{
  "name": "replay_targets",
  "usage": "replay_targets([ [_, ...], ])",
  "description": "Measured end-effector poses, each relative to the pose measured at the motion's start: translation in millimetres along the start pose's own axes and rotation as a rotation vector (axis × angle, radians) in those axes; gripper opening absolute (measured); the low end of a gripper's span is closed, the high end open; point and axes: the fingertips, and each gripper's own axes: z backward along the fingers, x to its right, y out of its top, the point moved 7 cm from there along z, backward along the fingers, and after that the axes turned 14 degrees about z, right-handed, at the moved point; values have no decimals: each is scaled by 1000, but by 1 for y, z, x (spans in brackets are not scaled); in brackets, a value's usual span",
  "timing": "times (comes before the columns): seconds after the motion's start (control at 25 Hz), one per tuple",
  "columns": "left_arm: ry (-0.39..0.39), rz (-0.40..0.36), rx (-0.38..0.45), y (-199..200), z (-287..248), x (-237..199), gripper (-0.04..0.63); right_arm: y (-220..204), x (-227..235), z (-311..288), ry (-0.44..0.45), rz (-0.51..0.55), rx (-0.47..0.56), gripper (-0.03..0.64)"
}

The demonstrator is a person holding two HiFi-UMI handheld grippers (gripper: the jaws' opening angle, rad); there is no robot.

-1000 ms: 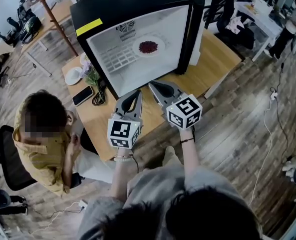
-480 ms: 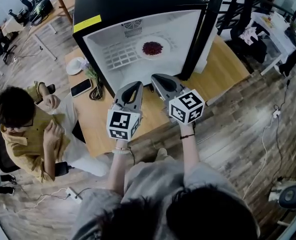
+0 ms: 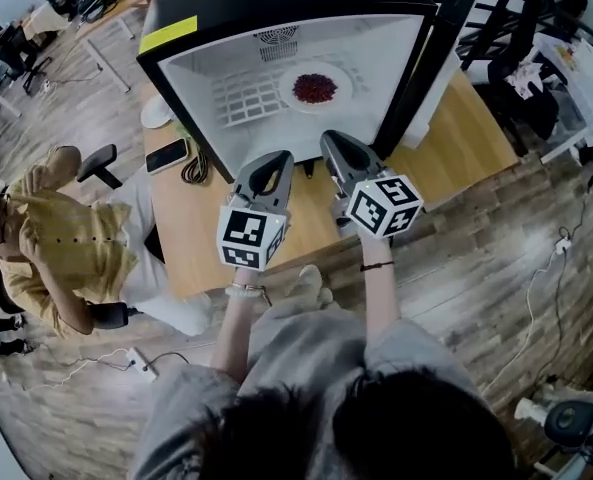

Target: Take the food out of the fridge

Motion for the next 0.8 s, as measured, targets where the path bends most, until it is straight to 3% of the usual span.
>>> replay_targets([
  [0.16,1,3,-9,1,-16,-5,8,-1,19,-9,-34,-133,20,115],
  [0.48,5,9,-19,7,-41,-18,8,-21,52,-22,-100,-417,-4,129],
  [0.8,24,15,-41,3,-51,-30,8,-30,62,-41,-77,-699,98,140],
])
